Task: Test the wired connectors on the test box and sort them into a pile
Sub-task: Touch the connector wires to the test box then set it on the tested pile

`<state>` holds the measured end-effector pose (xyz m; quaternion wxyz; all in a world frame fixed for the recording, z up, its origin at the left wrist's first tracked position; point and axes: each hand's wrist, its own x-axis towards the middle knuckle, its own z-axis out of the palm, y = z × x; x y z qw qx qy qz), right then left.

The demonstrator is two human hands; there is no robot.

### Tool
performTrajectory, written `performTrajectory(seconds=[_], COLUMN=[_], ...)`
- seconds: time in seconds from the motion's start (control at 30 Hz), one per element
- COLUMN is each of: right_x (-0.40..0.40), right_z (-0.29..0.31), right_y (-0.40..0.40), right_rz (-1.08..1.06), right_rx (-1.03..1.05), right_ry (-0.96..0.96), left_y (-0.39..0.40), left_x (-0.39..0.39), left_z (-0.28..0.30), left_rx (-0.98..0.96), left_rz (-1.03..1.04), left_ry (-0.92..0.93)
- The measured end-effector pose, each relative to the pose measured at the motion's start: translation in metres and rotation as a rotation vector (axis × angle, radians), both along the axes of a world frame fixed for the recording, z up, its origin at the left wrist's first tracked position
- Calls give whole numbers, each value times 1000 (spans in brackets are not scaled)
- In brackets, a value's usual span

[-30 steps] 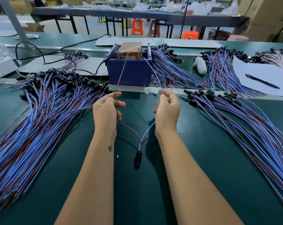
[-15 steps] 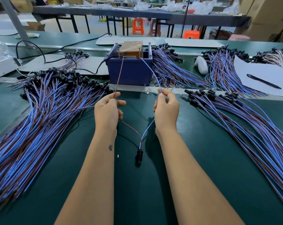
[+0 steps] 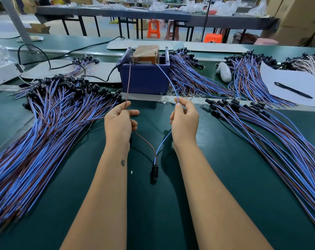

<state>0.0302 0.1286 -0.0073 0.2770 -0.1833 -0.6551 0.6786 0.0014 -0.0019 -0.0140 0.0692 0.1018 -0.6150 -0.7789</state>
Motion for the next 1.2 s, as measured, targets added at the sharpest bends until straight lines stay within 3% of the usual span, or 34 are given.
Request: performTrajectory(seconds=[0.87,1.2], right_x=[3,7], right_z=[-1,0], right_y=[-1,-15], right_rz=[49,274], right_rx=[-3,177], right_ry=[25,96], left_y=[3,22], left_x=[-2,12], left_z=[-1,2], left_rx=[-38,-149], left_rz=[-32,-259], left_ry=[22,208])
